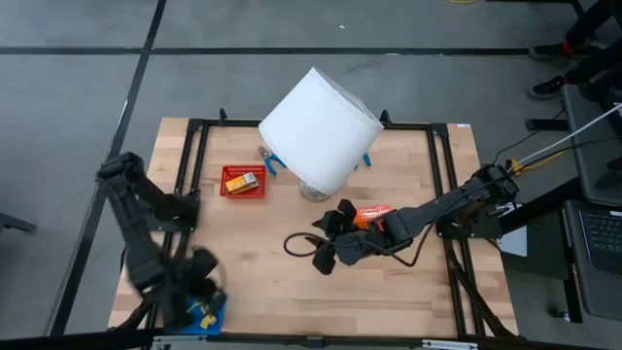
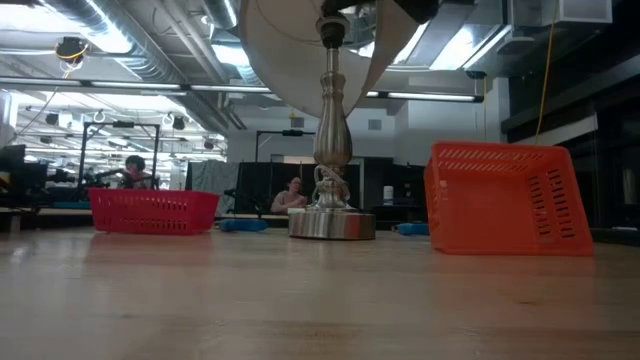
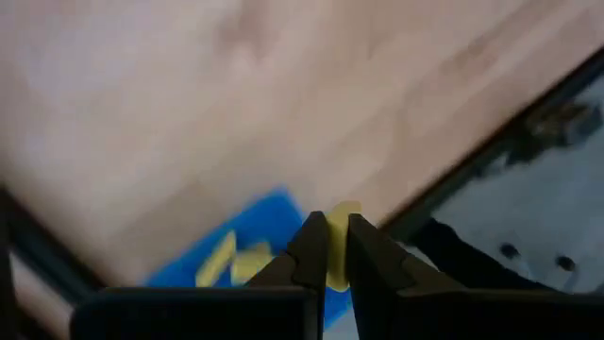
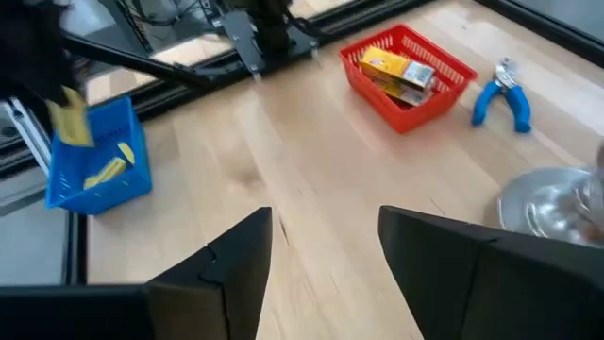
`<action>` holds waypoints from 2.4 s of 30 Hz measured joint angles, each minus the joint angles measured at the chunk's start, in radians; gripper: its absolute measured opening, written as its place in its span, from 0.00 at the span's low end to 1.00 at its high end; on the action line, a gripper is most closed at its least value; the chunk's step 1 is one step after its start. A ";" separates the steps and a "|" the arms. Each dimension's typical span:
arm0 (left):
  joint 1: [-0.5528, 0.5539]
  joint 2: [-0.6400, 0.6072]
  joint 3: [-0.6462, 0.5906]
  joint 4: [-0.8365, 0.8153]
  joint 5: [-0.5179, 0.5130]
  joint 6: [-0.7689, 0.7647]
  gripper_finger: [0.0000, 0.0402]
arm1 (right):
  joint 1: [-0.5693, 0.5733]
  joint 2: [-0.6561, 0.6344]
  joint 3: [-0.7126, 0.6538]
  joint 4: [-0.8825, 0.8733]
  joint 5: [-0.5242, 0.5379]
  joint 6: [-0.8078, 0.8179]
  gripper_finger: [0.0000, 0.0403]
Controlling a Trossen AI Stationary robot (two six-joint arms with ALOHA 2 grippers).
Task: Pick & Place School Supplies
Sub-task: Put the yellow eraser into the blue bin, then put the blue hole puncher into the orange bin
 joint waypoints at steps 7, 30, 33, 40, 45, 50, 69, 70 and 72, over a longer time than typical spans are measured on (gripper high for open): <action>-0.184 0.041 -0.137 0.192 0.052 -0.174 0.04 | -0.027 -0.033 0.000 -0.113 -0.053 0.021 0.49; -0.228 0.081 -0.311 0.288 0.057 -0.111 0.11 | -0.026 -0.099 -0.311 -0.246 -0.236 0.367 0.44; -0.233 0.081 -0.311 0.293 0.049 -0.107 0.22 | -0.012 -0.142 -0.343 -0.273 -0.235 0.400 0.43; -0.235 0.081 -0.311 0.298 0.044 -0.096 0.38 | -0.038 -0.229 -0.469 -0.291 -0.232 0.416 0.42; -0.236 0.081 -0.311 0.305 0.017 -0.105 0.42 | -0.124 -0.259 -0.545 -0.272 -0.207 0.366 0.42; -0.238 0.082 -0.311 0.341 -0.038 -0.112 0.42 | -0.217 -0.317 -0.557 -0.245 -0.176 0.304 0.42; -0.249 0.082 -0.312 0.595 -0.420 0.080 0.42 | -0.558 -0.486 -0.556 -0.320 -0.142 0.206 0.42; -0.243 0.082 -0.312 0.629 -0.421 0.108 0.42 | -0.583 -0.486 -0.556 -0.319 -0.161 0.185 0.42; -0.233 0.082 -0.312 0.677 -0.421 0.137 0.42 | -0.615 -0.499 -0.556 -0.321 -0.199 0.133 0.42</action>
